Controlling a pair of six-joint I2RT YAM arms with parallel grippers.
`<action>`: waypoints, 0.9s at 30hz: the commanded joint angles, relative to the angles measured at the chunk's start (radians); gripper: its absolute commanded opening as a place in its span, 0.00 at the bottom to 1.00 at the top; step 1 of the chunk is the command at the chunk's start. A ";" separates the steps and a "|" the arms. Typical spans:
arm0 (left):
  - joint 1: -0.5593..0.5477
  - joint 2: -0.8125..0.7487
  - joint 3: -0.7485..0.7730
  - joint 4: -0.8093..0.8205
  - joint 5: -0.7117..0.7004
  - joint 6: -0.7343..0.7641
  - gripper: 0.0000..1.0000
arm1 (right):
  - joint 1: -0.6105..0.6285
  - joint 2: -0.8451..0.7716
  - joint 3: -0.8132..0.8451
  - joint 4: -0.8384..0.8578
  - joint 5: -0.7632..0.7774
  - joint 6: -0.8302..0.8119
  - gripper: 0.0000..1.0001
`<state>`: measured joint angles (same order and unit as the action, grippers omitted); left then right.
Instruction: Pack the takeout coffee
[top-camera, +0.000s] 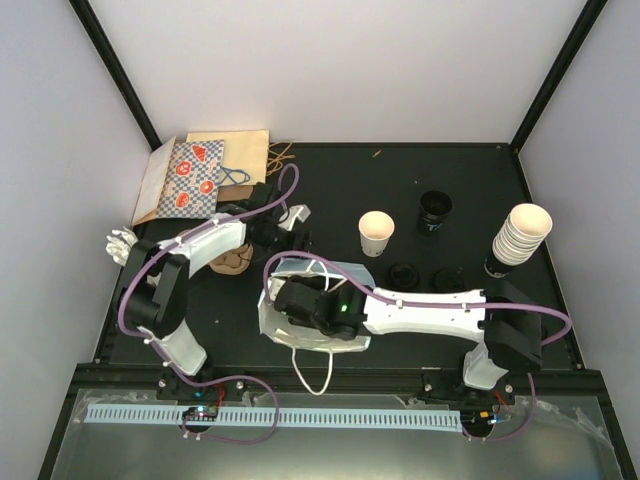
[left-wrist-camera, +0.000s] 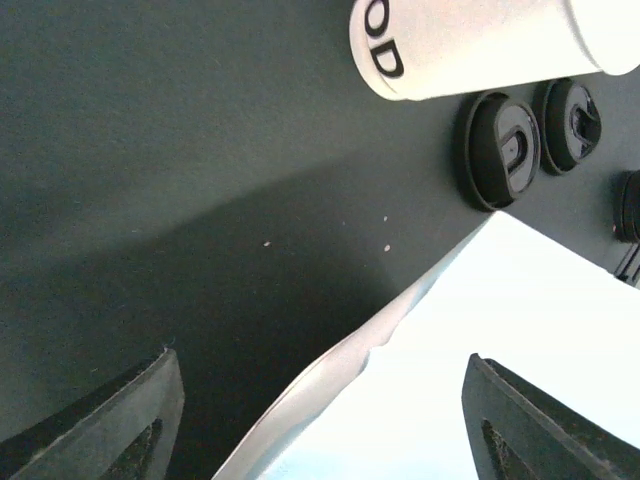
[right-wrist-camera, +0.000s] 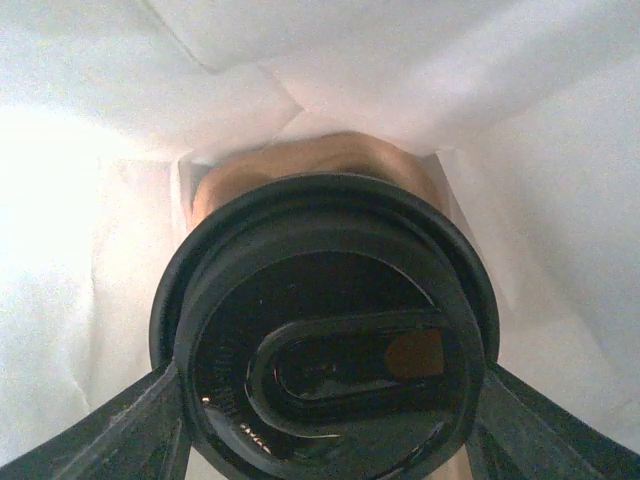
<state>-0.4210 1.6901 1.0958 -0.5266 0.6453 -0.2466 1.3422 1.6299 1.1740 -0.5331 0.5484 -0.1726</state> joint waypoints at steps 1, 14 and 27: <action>0.021 -0.117 0.029 -0.136 0.015 -0.022 0.83 | -0.097 0.032 -0.016 -0.111 -0.126 0.026 0.29; 0.106 -0.204 -0.017 -0.145 -0.019 -0.034 0.99 | -0.212 0.079 0.089 -0.138 -0.246 -0.026 0.29; 0.278 -0.499 -0.080 -0.116 -0.161 -0.110 0.99 | -0.255 0.204 0.262 -0.250 -0.321 -0.043 0.29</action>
<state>-0.1715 1.2762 1.0180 -0.6170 0.5316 -0.3386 1.1080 1.7664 1.4014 -0.6987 0.2852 -0.2039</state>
